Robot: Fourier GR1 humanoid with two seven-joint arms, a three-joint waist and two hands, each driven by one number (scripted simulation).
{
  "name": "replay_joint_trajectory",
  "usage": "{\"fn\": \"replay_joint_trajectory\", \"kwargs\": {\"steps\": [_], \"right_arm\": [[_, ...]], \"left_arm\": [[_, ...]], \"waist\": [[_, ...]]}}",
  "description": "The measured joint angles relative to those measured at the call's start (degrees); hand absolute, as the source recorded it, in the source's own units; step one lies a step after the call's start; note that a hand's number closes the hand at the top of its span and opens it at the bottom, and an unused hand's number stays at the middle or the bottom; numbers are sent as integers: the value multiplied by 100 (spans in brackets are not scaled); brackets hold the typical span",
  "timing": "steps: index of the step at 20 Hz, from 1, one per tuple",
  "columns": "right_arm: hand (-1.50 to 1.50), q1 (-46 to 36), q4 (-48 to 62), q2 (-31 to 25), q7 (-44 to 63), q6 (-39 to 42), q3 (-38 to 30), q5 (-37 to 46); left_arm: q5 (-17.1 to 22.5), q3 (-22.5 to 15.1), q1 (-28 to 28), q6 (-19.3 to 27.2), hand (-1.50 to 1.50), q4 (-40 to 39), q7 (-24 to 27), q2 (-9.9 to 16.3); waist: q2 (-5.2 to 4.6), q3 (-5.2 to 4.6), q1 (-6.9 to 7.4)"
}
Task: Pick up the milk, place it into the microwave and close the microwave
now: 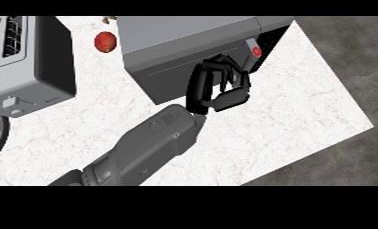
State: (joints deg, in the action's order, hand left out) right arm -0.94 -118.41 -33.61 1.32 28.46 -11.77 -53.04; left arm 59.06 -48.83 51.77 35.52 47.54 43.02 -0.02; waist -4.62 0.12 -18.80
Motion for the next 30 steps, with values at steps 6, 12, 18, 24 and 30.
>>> {"fn": "replay_joint_trajectory", "kwargs": {"steps": [6, 12, 18, 24, 30], "right_arm": [[-150, -56, -8, -124, 55, 100, -30, -151], [-150, -118, -20, -173, 71, 231, 11, -433], [-150, -152, -26, -269, 111, 318, -18, -682], [-150, -77, -100, -358, 142, 331, -153, -813], [-150, 66, -201, -443, 214, 254, -298, -928]], "left_arm": [[44, -81, 45, -51, 150, -74, 79, 6], [-64, -324, 197, 44, 150, -299, 8, -3], [31, -566, 363, 192, 150, -371, -272, -7], [213, -754, 458, 216, 150, -384, -462, -12], [426, -862, 471, 10, -150, -375, -510, -11]], "waist": [[3, 4, -7], [34, 23, 26], [57, 19, 101], [85, 4, 217], [111, -15, 361]]}}
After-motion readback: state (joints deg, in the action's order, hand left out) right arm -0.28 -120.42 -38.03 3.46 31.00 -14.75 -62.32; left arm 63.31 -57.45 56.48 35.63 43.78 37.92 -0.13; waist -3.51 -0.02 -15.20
